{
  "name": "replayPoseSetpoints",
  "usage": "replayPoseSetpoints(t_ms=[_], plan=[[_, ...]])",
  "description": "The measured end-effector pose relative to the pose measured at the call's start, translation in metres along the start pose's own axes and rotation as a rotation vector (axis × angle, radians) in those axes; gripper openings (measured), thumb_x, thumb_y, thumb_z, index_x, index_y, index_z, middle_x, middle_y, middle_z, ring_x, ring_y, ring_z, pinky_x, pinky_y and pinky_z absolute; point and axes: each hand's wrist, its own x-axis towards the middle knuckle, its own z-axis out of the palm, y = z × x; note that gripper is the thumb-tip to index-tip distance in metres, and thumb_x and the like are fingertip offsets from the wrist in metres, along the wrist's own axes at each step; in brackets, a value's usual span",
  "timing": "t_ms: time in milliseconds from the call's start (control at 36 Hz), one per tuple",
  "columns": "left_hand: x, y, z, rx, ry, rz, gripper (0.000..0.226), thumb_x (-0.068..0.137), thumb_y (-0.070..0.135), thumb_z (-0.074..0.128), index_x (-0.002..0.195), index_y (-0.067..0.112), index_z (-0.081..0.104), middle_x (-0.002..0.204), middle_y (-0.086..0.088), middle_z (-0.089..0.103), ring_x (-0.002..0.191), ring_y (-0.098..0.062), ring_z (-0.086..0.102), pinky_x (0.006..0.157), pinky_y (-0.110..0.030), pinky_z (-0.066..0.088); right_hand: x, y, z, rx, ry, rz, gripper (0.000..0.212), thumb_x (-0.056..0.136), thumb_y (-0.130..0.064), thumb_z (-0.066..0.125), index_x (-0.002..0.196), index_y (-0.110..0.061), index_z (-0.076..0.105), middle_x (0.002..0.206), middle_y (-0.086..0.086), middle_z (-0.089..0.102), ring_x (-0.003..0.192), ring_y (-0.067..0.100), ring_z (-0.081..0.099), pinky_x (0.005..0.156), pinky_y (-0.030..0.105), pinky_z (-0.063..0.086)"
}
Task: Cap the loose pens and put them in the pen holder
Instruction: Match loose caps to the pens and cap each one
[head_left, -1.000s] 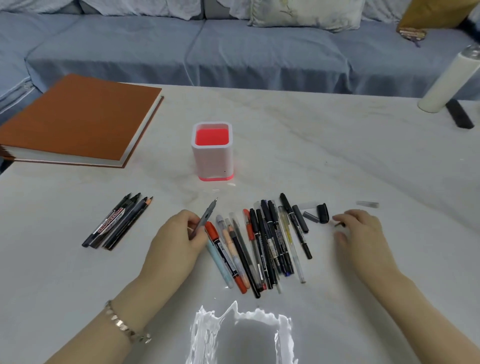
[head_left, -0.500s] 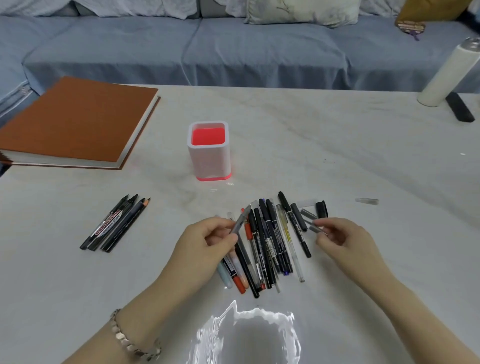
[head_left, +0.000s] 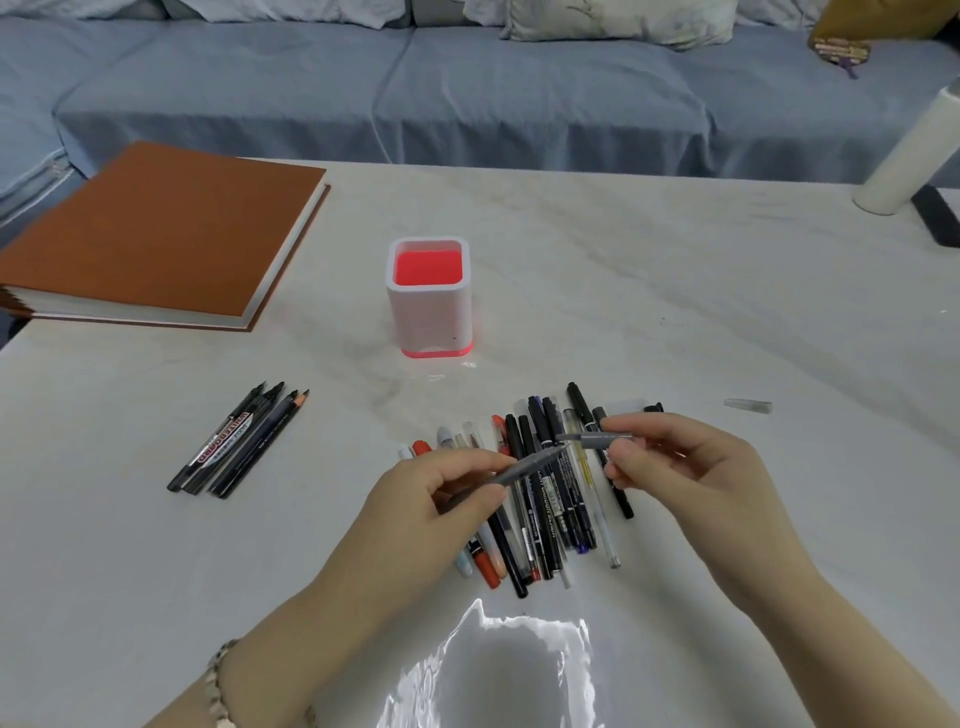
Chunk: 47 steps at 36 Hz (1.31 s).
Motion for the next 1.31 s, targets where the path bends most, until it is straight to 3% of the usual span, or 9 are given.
replayPoseSetpoints(t_ms=[250,361,472,750,833,972,1139,1194,1306], plan=[[-0.005,0.007,-0.002,0.117,-0.019,0.072,0.035,0.085,0.014,0.06,0.087,0.049,0.063,0.086,0.024,0.062,0.08,0.005,0.056,0.067,-0.002,0.037,-0.002,0.0,0.0,-0.045,-0.111,-0.057,0.026,0.078,0.008,0.061,0.076,-0.016,0.071,0.058,-0.006,0.062,0.056,0.003,0.06,0.058,0.008,0.046],[-0.006,0.009,-0.002,0.188,-0.032,0.139,0.029,0.086,0.016,0.059,0.096,0.042,0.065,0.084,0.013,0.064,0.086,0.001,0.054,0.073,-0.004,0.037,-0.002,0.003,0.001,-0.152,-0.195,-0.096,0.018,0.073,-0.01,0.068,0.078,-0.027,0.073,0.072,-0.006,0.064,0.066,0.004,0.059,0.063,0.01,0.045],[-0.007,0.009,-0.003,0.25,-0.029,0.209,0.023,0.087,0.017,0.058,0.101,0.031,0.068,0.079,0.014,0.062,0.084,0.002,0.053,0.072,-0.005,0.036,-0.003,0.003,0.002,-0.166,-0.183,-0.084,0.035,0.077,0.004,0.064,0.078,-0.031,0.072,0.073,-0.01,0.072,0.066,0.002,0.063,0.062,0.008,0.046],[-0.006,0.011,0.006,0.298,0.008,0.274,0.019,0.089,0.02,0.054,0.098,0.024,0.071,0.081,0.014,0.065,0.086,0.002,0.054,0.073,-0.006,0.038,-0.012,0.011,0.009,-0.116,-0.116,-0.154,0.039,0.078,0.013,0.058,0.074,-0.023,0.074,0.065,-0.009,0.072,0.064,0.003,0.068,0.065,0.008,0.049],[-0.006,0.01,0.009,0.278,0.006,0.263,0.024,0.083,0.027,0.05,0.094,0.025,0.071,0.074,0.007,0.065,0.079,-0.003,0.055,0.068,-0.011,0.041,-0.013,0.016,0.007,-0.132,-0.104,-0.181,0.051,0.078,0.013,0.057,0.072,-0.035,0.072,0.066,-0.011,0.072,0.066,0.002,0.068,0.067,0.008,0.049],[-0.009,0.01,0.015,0.278,-0.046,0.203,0.018,0.09,0.017,0.052,0.092,0.023,0.069,0.07,0.001,0.063,0.064,-0.011,0.057,0.059,-0.01,0.04,-0.011,0.023,0.003,-0.185,-0.126,-0.149,0.038,0.079,0.014,0.057,0.071,-0.021,0.071,0.065,-0.012,0.072,0.065,0.001,0.068,0.065,0.007,0.048],[0.007,0.01,0.012,0.448,-0.048,0.081,0.016,0.094,0.023,0.045,0.098,0.022,0.06,0.079,0.0,0.061,0.067,-0.01,0.053,0.065,-0.025,0.041,0.013,0.044,-0.005,-0.605,-0.152,-0.11,0.03,0.083,-0.007,0.063,0.094,-0.034,0.067,0.08,-0.019,0.07,0.076,-0.007,0.062,0.071,0.004,0.042],[0.011,0.01,0.009,0.358,0.004,0.051,0.018,0.095,0.021,0.041,0.094,0.022,0.06,0.079,-0.005,0.063,0.071,-0.018,0.06,0.069,-0.034,0.05,0.028,0.049,-0.011,-0.802,-0.038,-0.193,0.027,0.085,-0.004,0.058,0.104,-0.019,0.069,0.092,-0.011,0.067,0.076,-0.003,0.057,0.075,0.01,0.04],[0.017,0.009,0.001,0.021,0.149,-0.076,0.026,0.094,0.012,0.043,0.084,0.033,0.055,0.082,0.002,0.066,0.073,-0.01,0.065,0.077,-0.029,0.055,0.052,0.056,-0.022,-0.997,0.114,-0.137,0.019,0.083,0.003,0.049,0.091,0.0,0.066,0.093,0.013,0.068,0.096,0.03,0.054,0.078,0.039,0.045]])
